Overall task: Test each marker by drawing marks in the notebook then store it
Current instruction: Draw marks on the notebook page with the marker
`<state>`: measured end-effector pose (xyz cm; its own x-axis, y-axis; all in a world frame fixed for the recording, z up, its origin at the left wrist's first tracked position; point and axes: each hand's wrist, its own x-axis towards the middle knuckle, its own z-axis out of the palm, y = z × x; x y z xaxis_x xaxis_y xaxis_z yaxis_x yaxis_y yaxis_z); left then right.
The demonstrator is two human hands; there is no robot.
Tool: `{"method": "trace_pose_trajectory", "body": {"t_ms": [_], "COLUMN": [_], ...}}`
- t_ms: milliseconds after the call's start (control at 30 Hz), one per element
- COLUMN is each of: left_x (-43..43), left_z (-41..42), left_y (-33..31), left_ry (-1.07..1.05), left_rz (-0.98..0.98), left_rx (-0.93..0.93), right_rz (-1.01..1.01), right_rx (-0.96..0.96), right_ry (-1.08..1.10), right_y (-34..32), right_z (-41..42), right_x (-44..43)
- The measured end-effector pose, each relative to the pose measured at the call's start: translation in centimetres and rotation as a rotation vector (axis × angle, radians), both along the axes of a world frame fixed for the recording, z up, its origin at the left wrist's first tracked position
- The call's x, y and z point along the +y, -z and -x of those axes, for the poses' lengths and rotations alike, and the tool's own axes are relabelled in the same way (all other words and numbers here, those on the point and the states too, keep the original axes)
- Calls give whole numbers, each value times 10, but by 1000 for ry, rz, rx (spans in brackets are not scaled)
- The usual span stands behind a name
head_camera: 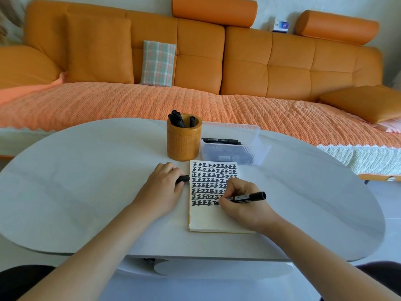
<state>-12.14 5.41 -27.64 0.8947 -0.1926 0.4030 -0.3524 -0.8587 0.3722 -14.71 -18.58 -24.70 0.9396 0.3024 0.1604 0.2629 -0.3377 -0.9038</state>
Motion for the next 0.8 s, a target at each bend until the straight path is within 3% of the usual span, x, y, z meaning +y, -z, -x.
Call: {"method": "trace_pose_trajectory", "body": {"t_ms": [800], "left_x": [0], "left_z": [3], "left_y": [-4], "left_ry": [-5], "left_rz": [-18], "left_rx": [41], "right_rz": [2], "right_rx": [-2], "right_ry": [-34], "right_y": [-3], "right_z": [-1], "right_x": [-1]}}
